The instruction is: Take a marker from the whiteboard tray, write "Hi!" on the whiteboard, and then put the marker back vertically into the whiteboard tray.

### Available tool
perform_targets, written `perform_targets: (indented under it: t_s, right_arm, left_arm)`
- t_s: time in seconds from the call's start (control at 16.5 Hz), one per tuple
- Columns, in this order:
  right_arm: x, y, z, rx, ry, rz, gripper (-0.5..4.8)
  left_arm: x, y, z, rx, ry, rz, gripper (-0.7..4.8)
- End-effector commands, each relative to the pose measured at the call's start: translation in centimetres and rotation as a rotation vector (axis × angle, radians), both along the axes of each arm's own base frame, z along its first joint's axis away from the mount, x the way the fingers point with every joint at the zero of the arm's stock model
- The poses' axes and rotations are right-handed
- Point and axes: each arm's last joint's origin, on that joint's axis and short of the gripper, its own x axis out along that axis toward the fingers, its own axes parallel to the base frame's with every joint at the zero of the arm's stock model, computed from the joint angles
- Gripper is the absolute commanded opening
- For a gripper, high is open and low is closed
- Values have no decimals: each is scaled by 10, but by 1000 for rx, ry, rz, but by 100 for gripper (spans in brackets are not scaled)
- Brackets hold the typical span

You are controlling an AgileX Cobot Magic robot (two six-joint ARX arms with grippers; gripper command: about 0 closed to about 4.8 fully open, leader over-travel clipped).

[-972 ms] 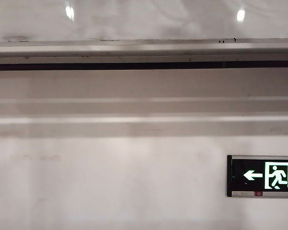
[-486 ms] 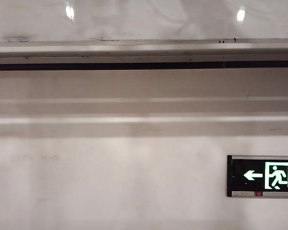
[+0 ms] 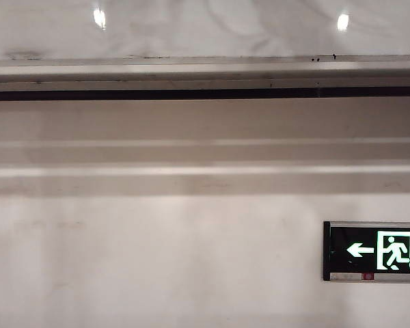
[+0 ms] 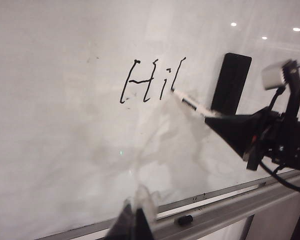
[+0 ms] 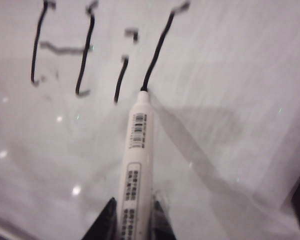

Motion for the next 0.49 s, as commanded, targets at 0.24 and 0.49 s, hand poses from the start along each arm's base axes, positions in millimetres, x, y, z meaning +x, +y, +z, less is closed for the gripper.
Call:
perform_targets:
  t_s: [0.24, 0.49]
  right_arm:
    - [-2, -3, -1, 14, 29, -17, -2]
    - [-20, -6, 12, 45, -10, 14, -2]
  left_arm:
    - [-2, 0, 2, -6, -16, -7, -5]
    - [-2, 0, 2, -6, -16, -7, -5]
